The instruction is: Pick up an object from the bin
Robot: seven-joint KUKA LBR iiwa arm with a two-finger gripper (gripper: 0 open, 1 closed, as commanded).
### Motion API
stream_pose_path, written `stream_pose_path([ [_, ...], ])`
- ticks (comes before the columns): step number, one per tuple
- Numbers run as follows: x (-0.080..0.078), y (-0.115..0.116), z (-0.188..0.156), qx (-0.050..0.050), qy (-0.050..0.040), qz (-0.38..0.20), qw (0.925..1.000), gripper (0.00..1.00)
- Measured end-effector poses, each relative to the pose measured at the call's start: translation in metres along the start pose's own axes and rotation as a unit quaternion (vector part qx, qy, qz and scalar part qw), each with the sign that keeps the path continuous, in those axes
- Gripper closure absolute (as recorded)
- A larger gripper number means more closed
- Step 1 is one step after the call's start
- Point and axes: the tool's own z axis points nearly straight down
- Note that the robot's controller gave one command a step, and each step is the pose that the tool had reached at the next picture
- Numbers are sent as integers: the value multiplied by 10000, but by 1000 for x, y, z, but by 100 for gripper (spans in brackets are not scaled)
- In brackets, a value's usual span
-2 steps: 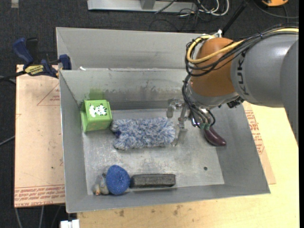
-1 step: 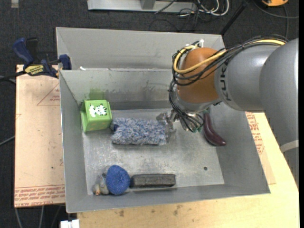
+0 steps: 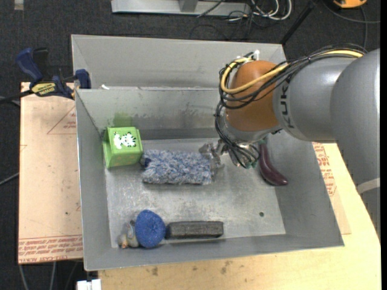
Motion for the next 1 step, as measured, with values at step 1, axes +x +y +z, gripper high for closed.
stream_pose_path([
  [1, -1, -4, -182, 11, -25, 154, 9999, 100],
])
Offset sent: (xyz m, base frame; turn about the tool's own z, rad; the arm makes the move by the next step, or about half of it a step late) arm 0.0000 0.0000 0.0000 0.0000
